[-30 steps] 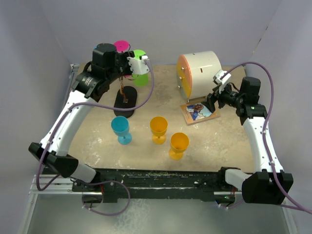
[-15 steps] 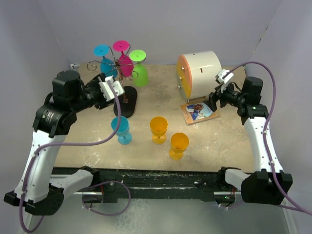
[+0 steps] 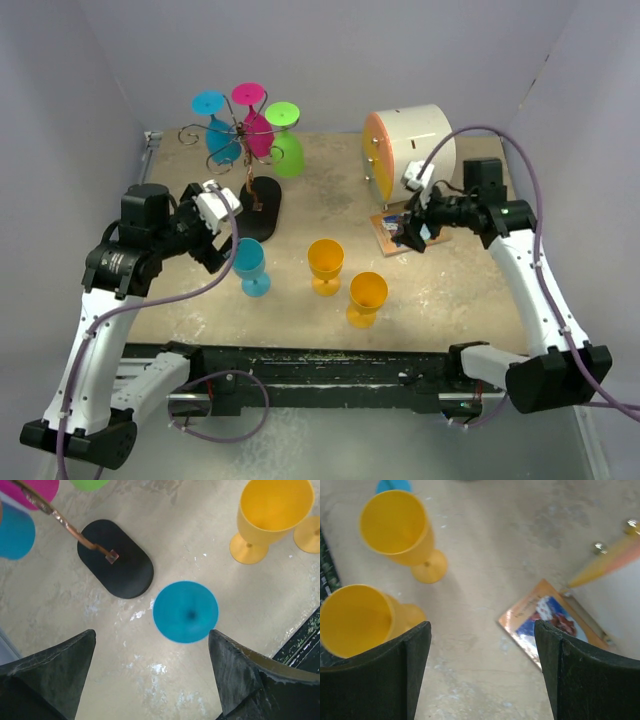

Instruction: Place the wine glass upside down on the wine glass rack

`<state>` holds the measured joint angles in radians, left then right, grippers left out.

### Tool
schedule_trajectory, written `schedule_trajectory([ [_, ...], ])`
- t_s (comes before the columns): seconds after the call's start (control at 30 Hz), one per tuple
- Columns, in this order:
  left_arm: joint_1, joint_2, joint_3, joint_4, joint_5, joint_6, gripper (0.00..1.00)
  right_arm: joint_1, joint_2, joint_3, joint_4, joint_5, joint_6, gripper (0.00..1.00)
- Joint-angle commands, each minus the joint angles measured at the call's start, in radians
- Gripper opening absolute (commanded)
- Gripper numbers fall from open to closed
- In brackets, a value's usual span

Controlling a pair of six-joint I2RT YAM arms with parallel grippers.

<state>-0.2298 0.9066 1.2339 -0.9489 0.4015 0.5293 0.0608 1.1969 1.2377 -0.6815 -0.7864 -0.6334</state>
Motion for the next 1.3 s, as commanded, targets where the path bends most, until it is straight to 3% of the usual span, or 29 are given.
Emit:
schedule_trajectory([
  [0.0, 0.07, -0.03, -0.026, 0.083, 0.023, -0.096, 0.99, 0.166, -0.039, 0.035, -0.175, 0.051, -0.076, 0.86],
  [0.27, 0.173, -0.041, -0.034, 0.151, -0.062, -0.138, 0.99, 0.406, 0.005, 0.016, -0.21, 0.193, -0.023, 0.83],
  [0.43, 0.194, -0.025, -0.016, 0.156, -0.072, -0.144, 0.99, 0.484, 0.031, -0.02, -0.205, 0.284, 0.0, 0.8],
  [0.67, 0.237, -0.012, -0.008, 0.158, -0.028, -0.157, 0.99, 0.536, 0.075, -0.048, -0.178, 0.336, 0.029, 0.68],
  [1.1, 0.241, 0.043, 0.034, 0.177, -0.064, -0.181, 0.99, 0.548, 0.11, -0.056, -0.179, 0.345, 0.015, 0.27],
  [1.27, 0.241, 0.047, 0.038, 0.198, -0.112, -0.205, 0.99, 0.547, 0.098, -0.058, -0.234, 0.319, -0.012, 0.05],
])
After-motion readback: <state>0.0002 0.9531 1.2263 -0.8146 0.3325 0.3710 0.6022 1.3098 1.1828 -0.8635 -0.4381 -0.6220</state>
